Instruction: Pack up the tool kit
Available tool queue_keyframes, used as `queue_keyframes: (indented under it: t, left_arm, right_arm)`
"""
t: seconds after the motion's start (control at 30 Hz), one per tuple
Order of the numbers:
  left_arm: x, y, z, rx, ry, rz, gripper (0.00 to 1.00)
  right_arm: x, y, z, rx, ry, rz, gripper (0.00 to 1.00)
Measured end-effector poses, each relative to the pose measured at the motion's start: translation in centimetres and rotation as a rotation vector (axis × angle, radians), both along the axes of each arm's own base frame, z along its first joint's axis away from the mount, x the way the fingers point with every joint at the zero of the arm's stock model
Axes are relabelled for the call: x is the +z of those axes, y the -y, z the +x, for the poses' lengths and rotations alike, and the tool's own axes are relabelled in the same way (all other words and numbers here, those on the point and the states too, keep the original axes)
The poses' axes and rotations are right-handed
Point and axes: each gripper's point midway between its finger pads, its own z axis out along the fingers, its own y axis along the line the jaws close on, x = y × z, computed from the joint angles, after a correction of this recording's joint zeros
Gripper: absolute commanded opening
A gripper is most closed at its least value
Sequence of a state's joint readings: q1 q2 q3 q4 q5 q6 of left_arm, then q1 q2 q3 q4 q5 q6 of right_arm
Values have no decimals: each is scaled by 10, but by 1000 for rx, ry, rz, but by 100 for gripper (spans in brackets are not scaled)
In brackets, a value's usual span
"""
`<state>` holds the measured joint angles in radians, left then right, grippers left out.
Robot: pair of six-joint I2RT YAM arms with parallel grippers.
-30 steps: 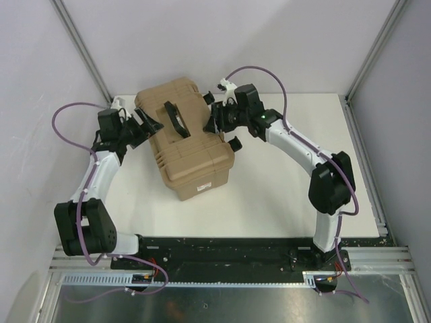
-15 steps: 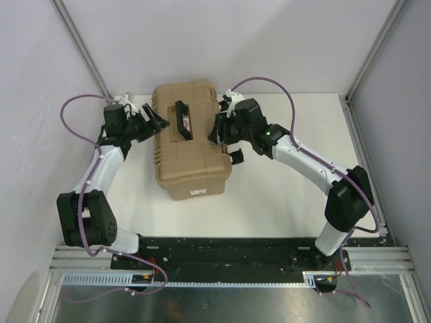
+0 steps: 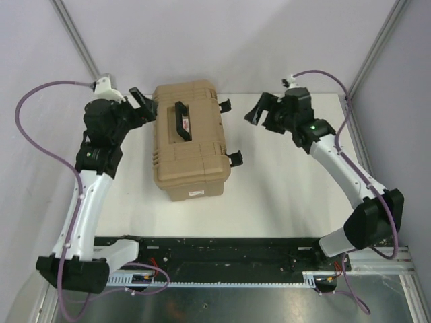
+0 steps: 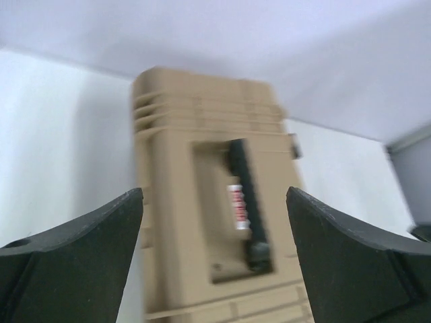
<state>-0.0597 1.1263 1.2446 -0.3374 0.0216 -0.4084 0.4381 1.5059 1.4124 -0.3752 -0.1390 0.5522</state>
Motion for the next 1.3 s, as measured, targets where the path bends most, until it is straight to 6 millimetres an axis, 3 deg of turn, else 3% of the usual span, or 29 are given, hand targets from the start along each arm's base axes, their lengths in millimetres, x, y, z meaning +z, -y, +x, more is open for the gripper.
queue_keyframes:
  t: [0.07, 0.13, 0.23, 0.37, 0.47, 0.53, 0.63, 0.73, 0.83, 0.93, 1.03, 1.13, 1.3]
  left_arm:
    - [33, 25, -14, -82, 85, 10, 93]
    - [53, 52, -26, -168, 136, 12, 94]
    - [62, 94, -36, -295, 158, 14, 94]
    - [32, 155, -36, -434, 82, 47, 90]
    - [-2, 191, -35, -486, -1, 90, 86]
    - [-24, 206, -36, -496, -50, 127, 83]
    - [-50, 216, -41, -493, -96, 184, 82]
    - [-72, 215, -47, -479, -124, 261, 83]
    - [-91, 210, -51, -461, -148, 334, 82]
    - [-109, 204, -54, -443, -176, 404, 60]
    - [-112, 200, -51, -426, -164, 443, 48]
    - [-112, 204, -48, -427, -147, 445, 44]
    - [-116, 208, -46, -427, -127, 448, 41]
  right_arm:
    - [9, 21, 3, -55, 9, 28, 87]
    - [5, 27, 0, -67, -7, 49, 87]
    - [-26, 30, -9, -63, -83, 63, 88]
    - [-100, 36, -33, -61, -262, 114, 88]
    - [-135, 42, -48, -83, -359, 195, 84]
    - [-145, 44, -52, -99, -391, 250, 79]
    - [-143, 37, -50, -98, -400, 344, 74]
    - [-135, 23, -41, -67, -388, 437, 72]
    - [-139, 7, -38, -37, -406, 502, 71]
    - [-147, -11, -38, -12, -438, 548, 69]
    - [-157, -25, -41, 7, -480, 589, 68]
    - [-156, -33, -44, 25, -496, 622, 67]
    - [-138, -43, -41, 58, -468, 699, 65]
